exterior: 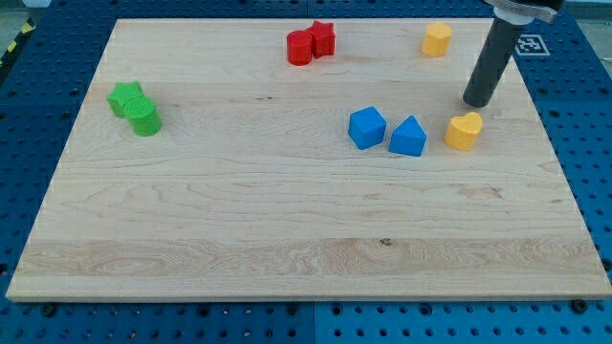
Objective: Move the yellow heart to the bottom right of the blue triangle
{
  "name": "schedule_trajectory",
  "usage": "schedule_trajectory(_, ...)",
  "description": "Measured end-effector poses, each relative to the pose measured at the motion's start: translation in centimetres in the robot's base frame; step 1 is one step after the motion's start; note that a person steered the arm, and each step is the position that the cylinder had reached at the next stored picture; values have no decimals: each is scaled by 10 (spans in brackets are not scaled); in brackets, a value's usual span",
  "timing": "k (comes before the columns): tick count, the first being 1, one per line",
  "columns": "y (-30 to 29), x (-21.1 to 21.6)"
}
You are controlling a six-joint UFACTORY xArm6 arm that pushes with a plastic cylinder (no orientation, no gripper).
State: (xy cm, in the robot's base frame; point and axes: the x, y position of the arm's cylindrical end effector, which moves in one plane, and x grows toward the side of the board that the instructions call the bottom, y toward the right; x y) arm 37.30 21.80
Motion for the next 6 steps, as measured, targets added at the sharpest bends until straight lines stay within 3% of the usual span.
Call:
schedule_trajectory(3, -4, 66)
schedule_trajectory(5, -13, 41)
schedule_trajectory(6, -13, 57)
